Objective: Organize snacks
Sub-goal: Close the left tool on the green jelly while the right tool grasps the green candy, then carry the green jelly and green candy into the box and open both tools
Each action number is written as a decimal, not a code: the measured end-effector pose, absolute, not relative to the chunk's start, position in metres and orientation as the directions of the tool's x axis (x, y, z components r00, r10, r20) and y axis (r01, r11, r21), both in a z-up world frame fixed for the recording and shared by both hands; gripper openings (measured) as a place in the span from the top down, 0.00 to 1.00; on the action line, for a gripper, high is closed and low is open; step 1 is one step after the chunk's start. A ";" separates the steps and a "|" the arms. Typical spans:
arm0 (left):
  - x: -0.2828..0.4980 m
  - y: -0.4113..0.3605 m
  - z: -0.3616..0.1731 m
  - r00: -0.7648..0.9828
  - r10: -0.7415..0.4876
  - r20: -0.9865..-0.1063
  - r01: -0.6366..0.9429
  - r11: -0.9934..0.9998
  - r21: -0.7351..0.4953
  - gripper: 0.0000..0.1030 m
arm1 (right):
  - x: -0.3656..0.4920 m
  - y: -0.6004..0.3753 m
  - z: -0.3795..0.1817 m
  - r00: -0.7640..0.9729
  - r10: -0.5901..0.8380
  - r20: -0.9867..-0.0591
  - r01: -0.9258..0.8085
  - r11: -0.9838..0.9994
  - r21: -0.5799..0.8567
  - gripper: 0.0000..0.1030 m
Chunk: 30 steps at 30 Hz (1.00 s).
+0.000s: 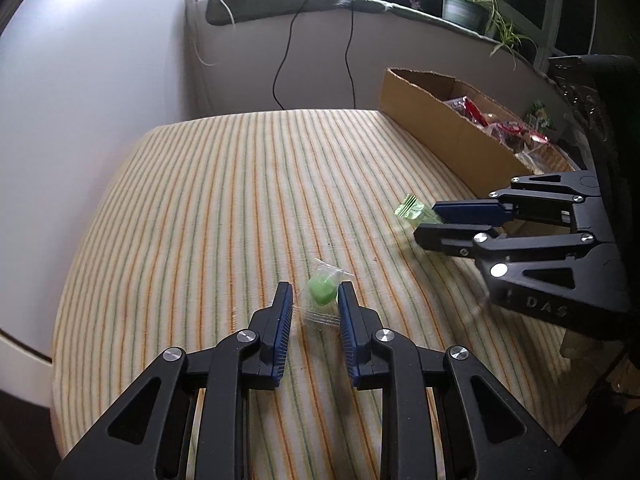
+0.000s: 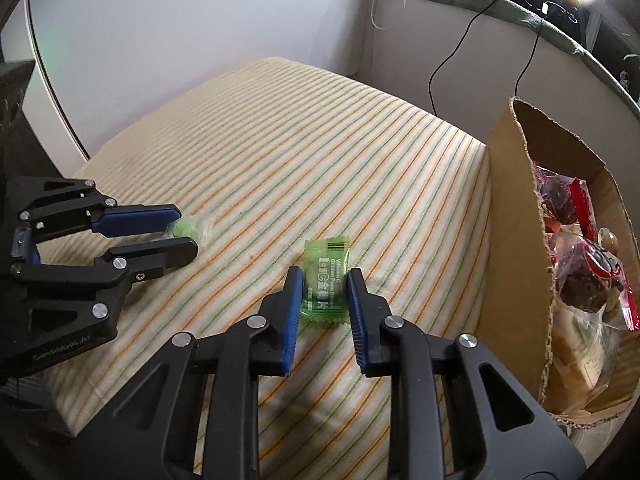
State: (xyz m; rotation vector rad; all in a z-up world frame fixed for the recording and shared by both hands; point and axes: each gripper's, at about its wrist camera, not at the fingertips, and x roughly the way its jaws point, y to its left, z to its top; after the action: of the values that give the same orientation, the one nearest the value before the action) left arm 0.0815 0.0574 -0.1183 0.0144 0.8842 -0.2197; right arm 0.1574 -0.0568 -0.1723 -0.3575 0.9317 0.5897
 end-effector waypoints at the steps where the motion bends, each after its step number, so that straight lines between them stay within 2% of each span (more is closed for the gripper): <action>1: 0.080 0.059 -0.116 0.618 -0.183 -0.765 0.191 0.978 -0.079 0.79 | 0.157 -0.058 -0.170 0.460 0.325 -0.826 -0.614 0.789 -0.031 0.78; 15: 0.092 0.041 -0.075 0.677 -0.207 -0.706 0.207 0.974 -0.088 0.79 | 0.146 -0.099 -0.119 0.505 0.412 -0.758 -0.589 0.807 0.045 0.78; 30: 0.160 -0.030 -0.047 0.694 -0.283 -0.661 0.295 0.950 -0.097 0.79 | 0.174 -0.190 -0.087 0.594 0.390 -0.704 -0.479 0.874 0.081 0.77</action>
State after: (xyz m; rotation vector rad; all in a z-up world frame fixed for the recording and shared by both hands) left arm 0.1598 -0.0296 -0.0469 0.0169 0.7354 -0.3230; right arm 0.1736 -0.1901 -0.0873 -0.1214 0.7869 0.5065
